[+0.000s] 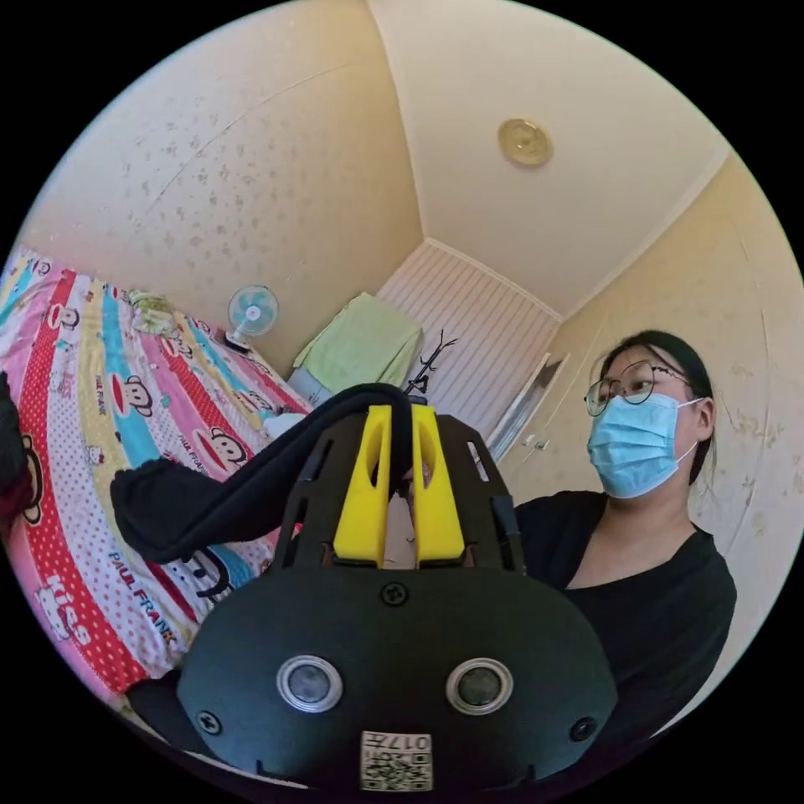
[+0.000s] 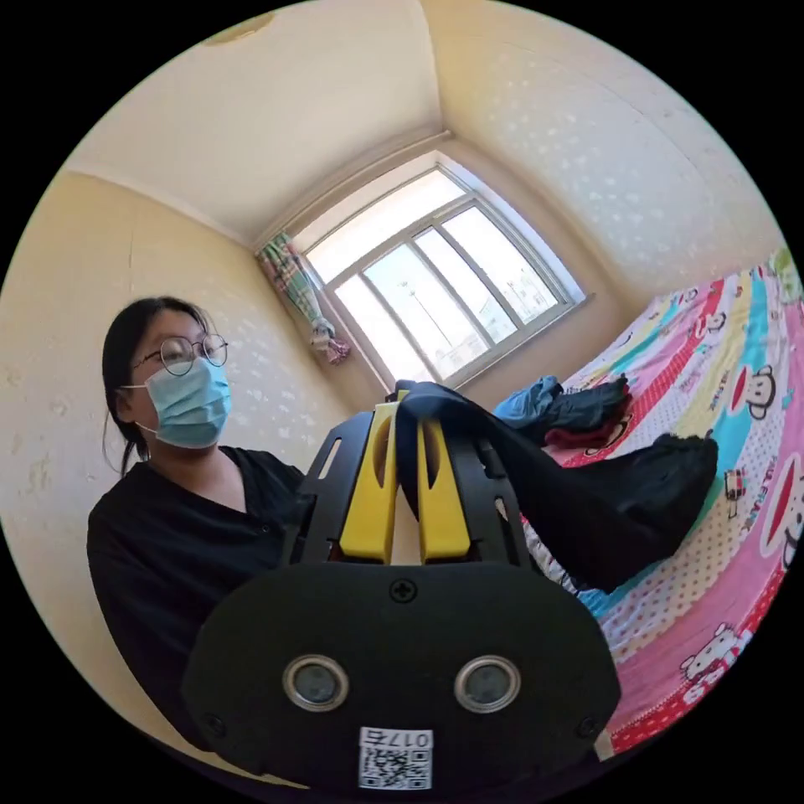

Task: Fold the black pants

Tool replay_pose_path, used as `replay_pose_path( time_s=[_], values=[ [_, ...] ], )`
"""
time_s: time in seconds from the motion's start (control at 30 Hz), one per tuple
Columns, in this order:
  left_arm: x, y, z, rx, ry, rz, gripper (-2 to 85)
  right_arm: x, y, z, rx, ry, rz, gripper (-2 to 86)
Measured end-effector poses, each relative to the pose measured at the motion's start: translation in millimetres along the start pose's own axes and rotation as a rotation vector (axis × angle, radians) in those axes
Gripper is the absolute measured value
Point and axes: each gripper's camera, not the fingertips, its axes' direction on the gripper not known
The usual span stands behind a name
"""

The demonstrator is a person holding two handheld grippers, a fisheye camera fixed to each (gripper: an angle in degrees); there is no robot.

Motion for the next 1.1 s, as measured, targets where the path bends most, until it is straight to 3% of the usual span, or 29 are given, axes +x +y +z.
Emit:
replay_pose_path(
  time_s=[0.13,0.3,0.47,0.57,0.73,0.87,1.1],
  values=[
    [72.2,-48.3,0.8,0.063,0.083,0.145,4.9,-107.7,-59.5,-1.6,0.001,0.049,-0.235,0.2],
    [83.3,-85.7,12.5,0.111,-0.028,0.125,4.9,-154.4,-99.3,2.9,0.017,0.222,-0.28,0.1],
    [-23.1,-113.7,41.4,0.116,-0.079,-0.15,4.8,-83.2,-122.3,4.8,0.006,0.386,-0.091,0.1],
    [-84.4,-141.5,57.0,0.103,-0.16,-0.219,4.8,-7.2,-144.5,1.8,-0.002,0.386,0.047,0.2],
    [-152.4,-163.8,86.3,0.038,-0.352,-0.22,5.0,77.8,-175.0,17.7,0.018,0.636,0.181,0.2],
    [-208.8,-89.3,104.0,-0.09,-0.509,-0.265,5.2,104.8,-123.4,39.9,-0.04,0.697,0.193,0.5],
    [-289.2,135.4,117.6,-0.345,-0.46,-0.625,9.8,136.7,131.9,57.3,-0.294,0.642,0.576,5.3]
  ],
)
